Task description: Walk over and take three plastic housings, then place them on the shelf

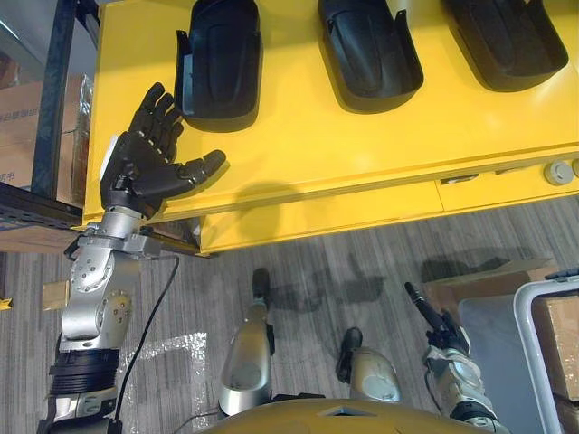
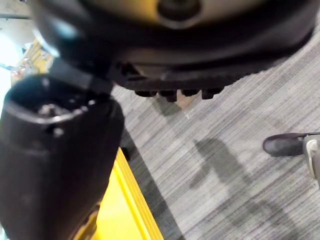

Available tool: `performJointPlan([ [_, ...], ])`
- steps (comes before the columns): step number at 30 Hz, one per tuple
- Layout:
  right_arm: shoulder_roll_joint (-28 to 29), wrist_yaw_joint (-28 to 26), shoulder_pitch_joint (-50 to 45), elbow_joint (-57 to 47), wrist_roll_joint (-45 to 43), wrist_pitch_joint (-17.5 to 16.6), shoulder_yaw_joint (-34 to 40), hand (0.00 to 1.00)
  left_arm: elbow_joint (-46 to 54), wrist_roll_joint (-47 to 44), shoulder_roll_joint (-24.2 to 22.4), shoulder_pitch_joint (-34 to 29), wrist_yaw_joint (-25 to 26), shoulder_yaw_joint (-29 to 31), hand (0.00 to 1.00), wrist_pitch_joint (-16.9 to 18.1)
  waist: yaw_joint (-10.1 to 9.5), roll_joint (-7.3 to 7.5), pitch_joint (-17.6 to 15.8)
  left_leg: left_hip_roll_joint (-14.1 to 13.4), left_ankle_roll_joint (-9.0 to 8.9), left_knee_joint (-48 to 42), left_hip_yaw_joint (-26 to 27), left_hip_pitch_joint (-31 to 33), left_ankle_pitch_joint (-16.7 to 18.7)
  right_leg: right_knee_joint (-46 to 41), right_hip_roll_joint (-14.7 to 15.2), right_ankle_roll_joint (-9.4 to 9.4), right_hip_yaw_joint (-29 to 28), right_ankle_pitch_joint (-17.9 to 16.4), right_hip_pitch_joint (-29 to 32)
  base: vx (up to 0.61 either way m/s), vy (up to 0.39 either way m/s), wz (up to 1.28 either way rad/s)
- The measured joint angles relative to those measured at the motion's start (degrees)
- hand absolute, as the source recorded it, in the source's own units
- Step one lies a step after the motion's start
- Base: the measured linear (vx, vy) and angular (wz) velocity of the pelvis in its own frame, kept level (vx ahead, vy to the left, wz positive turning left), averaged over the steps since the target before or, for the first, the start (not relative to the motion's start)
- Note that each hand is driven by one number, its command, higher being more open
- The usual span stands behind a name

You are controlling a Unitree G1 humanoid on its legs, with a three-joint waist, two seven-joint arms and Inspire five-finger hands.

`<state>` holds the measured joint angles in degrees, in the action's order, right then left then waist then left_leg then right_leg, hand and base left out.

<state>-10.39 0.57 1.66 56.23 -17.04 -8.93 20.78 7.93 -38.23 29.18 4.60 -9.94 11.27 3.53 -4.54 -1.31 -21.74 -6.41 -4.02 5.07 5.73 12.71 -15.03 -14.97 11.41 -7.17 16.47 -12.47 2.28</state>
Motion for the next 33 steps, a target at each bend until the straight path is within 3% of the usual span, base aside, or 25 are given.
performJointPlan([
  [10,0.0,0.0,0.4,0.4,0.0,0.2,0.0,1.00,0.6,-0.4,0.0,0.0,3.7,-1.4,1.00,-0.2,0.04,0.03,0.0,0.0,0.44,0.0,0.0,-0.3,0.3,0.0,0.0,0.00,0.2,0.0,-0.5,0.00,0.000,0.00],
  [16,0.0,1.5,0.0,0.3,-0.1,-0.4,0.1,1.00,0.6,10.5,-0.1,-1.3,15.5,-0.7,1.00,2.2,0.23,0.03,0.0,0.1,0.43,0.0,-0.1,-0.6,0.3,0.0,0.1,-0.20,0.4,-0.2,-0.7,0.00,0.000,0.00],
  [20,0.1,2.7,-1.2,0.0,-0.1,-0.4,0.5,1.00,0.9,16.1,-2.4,-4.6,19.3,3.2,1.00,5.0,0.14,0.03,0.0,0.3,0.37,0.0,-0.5,-0.9,0.4,0.3,0.2,-0.22,0.8,-0.4,-1.5,0.01,-0.013,0.06],
  [26,0.3,2.7,-2.6,-0.1,-0.1,-1.0,1.2,1.00,10.4,16.4,-3.5,-6.8,17.9,6.3,1.00,10.1,-0.24,0.03,0.0,0.8,0.36,0.0,-1.3,-1.6,0.9,1.4,0.4,-0.33,2.0,-0.4,-3.3,0.01,-0.015,0.09],
  [29,1.0,2.7,-2.6,-0.4,-0.3,-2.6,1.2,1.00,14.7,15.2,-3.2,-3.8,14.7,5.5,1.00,10.3,0.02,-0.19,0.2,0.8,0.19,0.0,-0.9,-2.6,1.2,2.2,0.4,-0.67,1.7,-0.1,-4.4,0.00,-0.011,-0.07],
  [33,1.6,2.7,-2.8,-0.9,-0.2,-2.9,1.1,1.00,14.9,13.8,-0.9,0.1,14.9,2.7,1.00,9.4,0.32,-0.27,0.4,0.7,-0.15,0.1,0.4,-4.1,1.4,3.2,0.4,-0.83,0.4,0.4,-5.4,0.01,-0.024,-0.18],
])
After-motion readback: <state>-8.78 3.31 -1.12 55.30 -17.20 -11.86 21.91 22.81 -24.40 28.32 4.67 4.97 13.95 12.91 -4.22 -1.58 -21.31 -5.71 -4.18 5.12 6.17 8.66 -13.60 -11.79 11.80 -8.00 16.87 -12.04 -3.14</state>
